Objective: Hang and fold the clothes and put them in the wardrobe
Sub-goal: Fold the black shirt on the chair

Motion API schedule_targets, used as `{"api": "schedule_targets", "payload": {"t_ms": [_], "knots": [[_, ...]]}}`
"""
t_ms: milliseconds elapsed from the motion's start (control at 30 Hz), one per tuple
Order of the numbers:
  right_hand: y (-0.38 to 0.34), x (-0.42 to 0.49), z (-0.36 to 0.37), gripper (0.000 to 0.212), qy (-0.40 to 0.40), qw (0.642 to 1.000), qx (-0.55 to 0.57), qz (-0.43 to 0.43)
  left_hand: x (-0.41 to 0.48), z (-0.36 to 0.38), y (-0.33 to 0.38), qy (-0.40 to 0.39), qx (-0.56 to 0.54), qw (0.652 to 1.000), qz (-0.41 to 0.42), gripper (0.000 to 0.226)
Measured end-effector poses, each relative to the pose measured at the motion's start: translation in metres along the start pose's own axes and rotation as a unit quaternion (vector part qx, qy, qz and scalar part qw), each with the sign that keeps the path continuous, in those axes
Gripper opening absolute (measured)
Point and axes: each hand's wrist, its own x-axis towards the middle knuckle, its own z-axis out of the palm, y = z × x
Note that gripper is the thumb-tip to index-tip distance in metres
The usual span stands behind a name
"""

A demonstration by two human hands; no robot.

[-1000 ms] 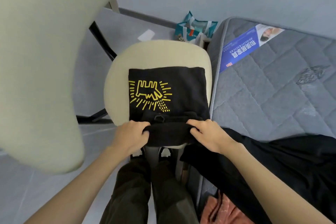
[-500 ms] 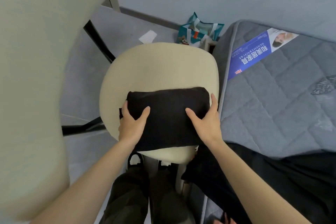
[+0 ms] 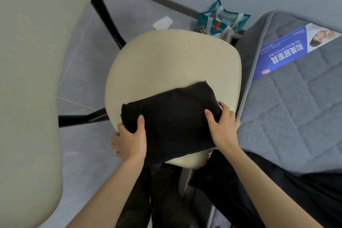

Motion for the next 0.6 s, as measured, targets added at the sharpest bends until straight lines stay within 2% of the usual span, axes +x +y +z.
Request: {"api": "schedule_targets", "payload": {"t_ms": [67, 167, 267, 333, 467, 600], "knots": [[-0.011, 0.006, 0.006, 0.070, 0.001, 0.999, -0.029, 0.040, 0.006, 0.004, 0.000, 0.001, 0.009, 0.999, -0.031, 0.064], [-0.022, 0.008, 0.018, 0.084, 0.021, 0.996, -0.041, 0.071, 0.010, 0.009, -0.006, 0.003, -0.044, 0.999, -0.023, 0.085], [-0.019, 0.010, 0.030, 0.081, 0.076, 0.994, -0.048, 0.062, 0.015, 0.017, -0.016, 0.023, -0.052, 0.996, -0.067, 0.096], [-0.013, 0.012, 0.032, 0.073, 0.089, 0.995, -0.043, 0.034, 0.016, 0.022, -0.021, 0.029, -0.058, 0.994, -0.083, 0.094], [-0.007, 0.016, 0.025, 0.055, 0.040, 0.998, -0.038, -0.024, 0.013, 0.022, -0.024, 0.030, -0.073, 0.995, -0.067, 0.084], [-0.006, 0.007, 0.011, 0.040, 0.012, 0.998, -0.002, -0.057, 0.007, 0.009, -0.019, -0.007, -0.126, 0.992, -0.025, 0.065]]}}
